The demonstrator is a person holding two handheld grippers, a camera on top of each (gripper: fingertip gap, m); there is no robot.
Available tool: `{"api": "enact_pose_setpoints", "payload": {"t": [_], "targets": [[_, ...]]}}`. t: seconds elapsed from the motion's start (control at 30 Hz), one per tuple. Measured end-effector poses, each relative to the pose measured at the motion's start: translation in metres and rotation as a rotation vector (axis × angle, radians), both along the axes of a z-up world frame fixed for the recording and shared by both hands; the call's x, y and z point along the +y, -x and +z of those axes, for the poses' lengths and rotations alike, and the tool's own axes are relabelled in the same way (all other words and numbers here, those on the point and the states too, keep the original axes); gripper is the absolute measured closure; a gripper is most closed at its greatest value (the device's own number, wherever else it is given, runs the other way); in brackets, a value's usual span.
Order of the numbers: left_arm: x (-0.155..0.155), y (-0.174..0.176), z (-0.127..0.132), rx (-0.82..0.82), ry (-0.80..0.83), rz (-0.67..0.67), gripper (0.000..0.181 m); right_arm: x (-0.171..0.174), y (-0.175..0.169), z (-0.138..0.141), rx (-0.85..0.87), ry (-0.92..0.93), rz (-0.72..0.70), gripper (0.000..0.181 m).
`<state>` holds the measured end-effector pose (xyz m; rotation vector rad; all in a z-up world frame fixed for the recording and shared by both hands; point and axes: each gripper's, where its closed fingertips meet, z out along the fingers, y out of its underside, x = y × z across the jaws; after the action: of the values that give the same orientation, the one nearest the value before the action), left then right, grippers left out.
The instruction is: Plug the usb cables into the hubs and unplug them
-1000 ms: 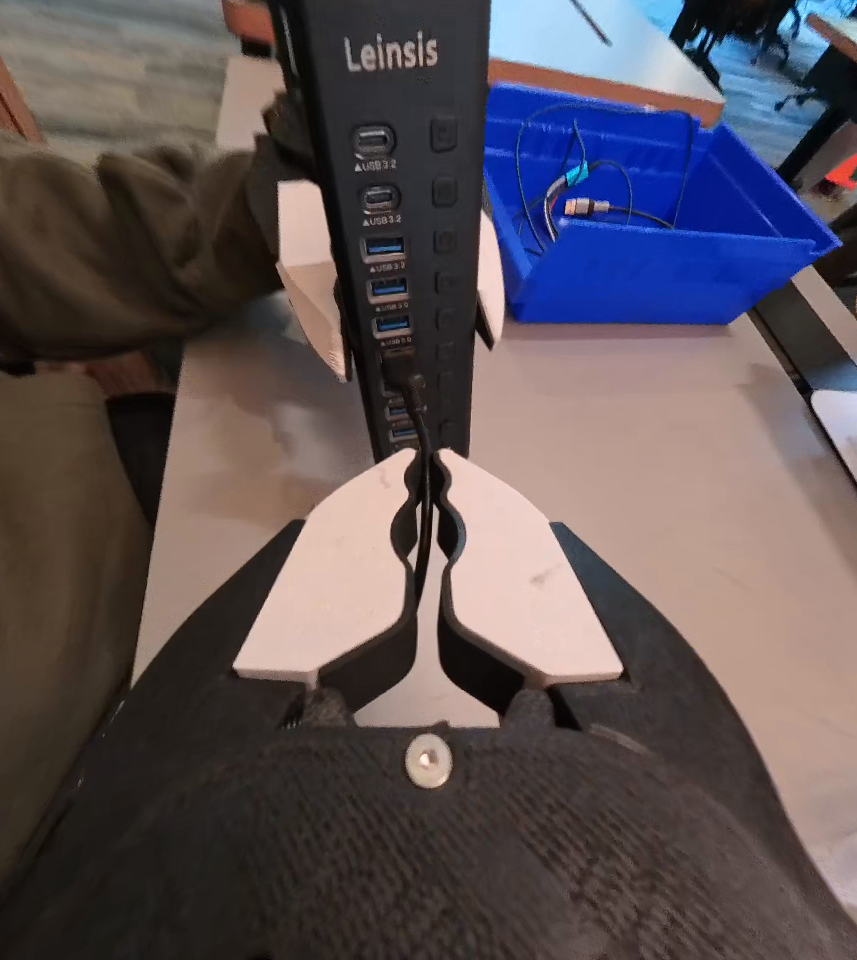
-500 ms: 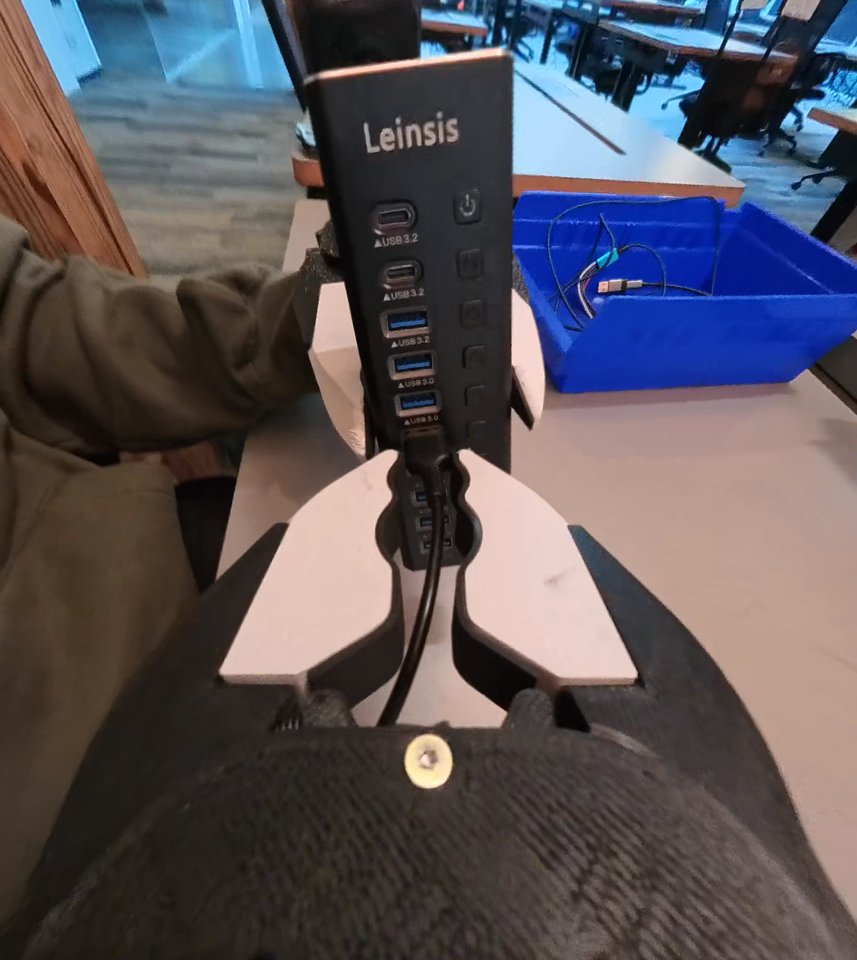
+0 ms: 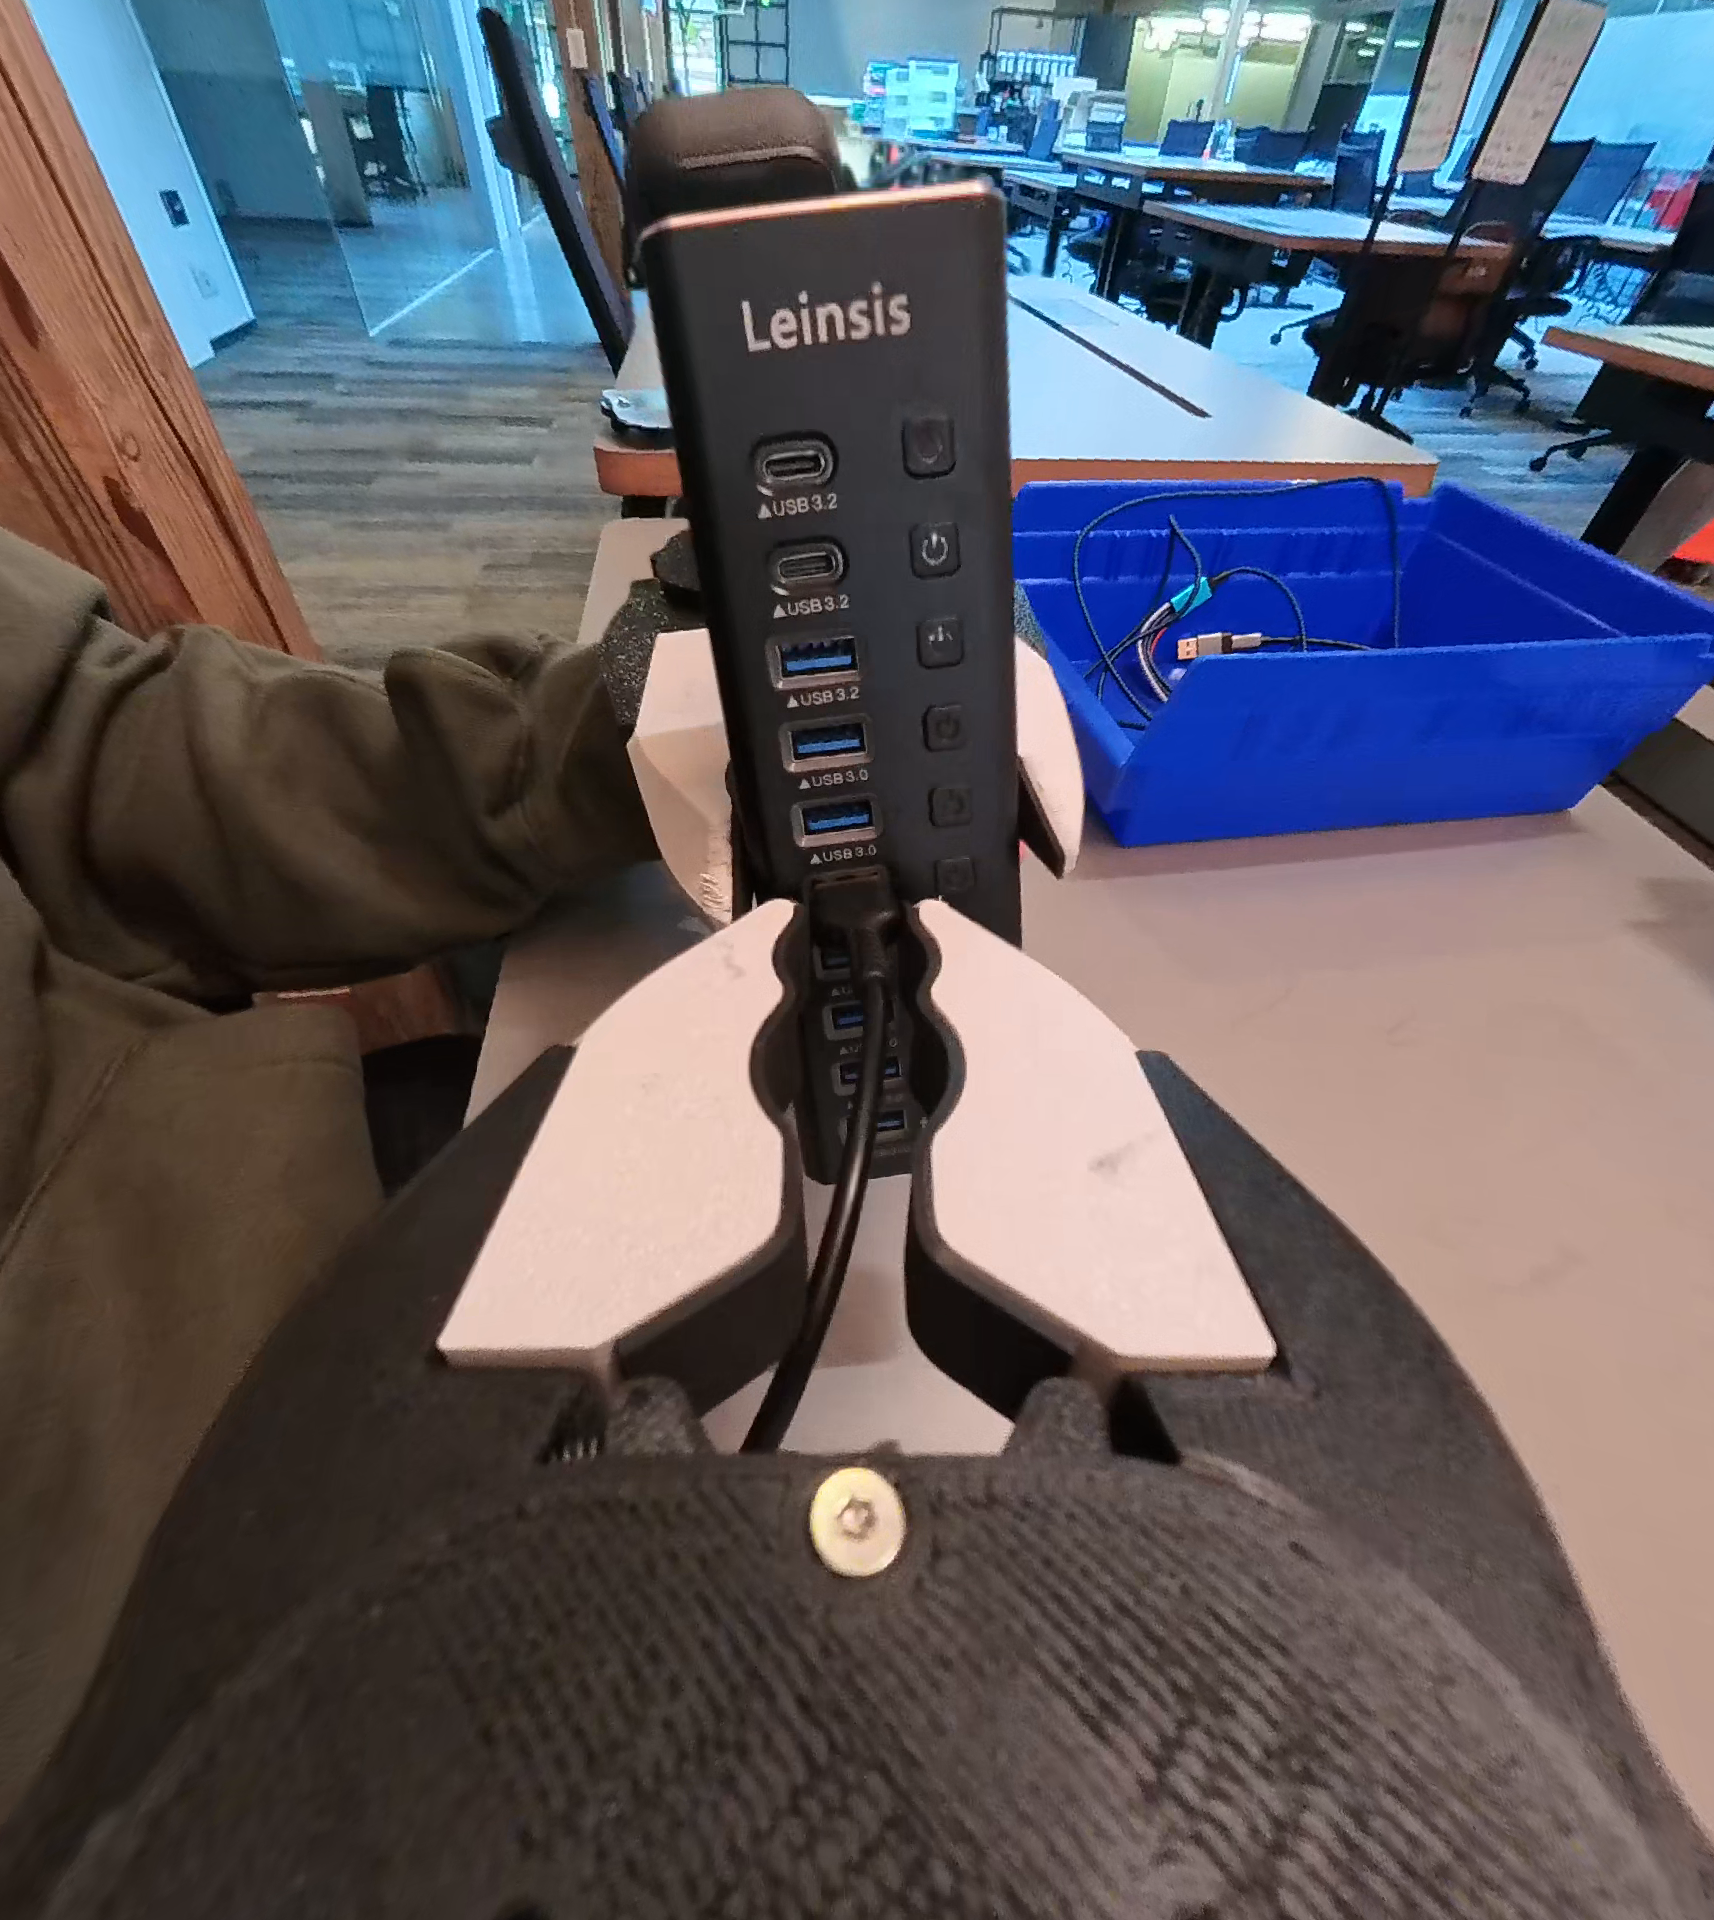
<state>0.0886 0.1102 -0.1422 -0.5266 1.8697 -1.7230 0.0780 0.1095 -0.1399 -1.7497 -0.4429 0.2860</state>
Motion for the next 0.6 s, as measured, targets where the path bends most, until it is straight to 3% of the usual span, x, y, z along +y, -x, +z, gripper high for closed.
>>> {"api": "enact_pose_setpoints", "payload": {"t": [0.2,0.6], "targets": [[0.003,-0.001,-0.001,0.006,0.002,0.013,0.122,-0.003,-0.006,0.012,0.017,-0.066,-0.026,0.168],[0.002,-0.003,-0.004,0.01,-0.011,0.015,0.122,-0.001,0.001,0.005,0.006,-0.033,-0.014,0.162]]}}
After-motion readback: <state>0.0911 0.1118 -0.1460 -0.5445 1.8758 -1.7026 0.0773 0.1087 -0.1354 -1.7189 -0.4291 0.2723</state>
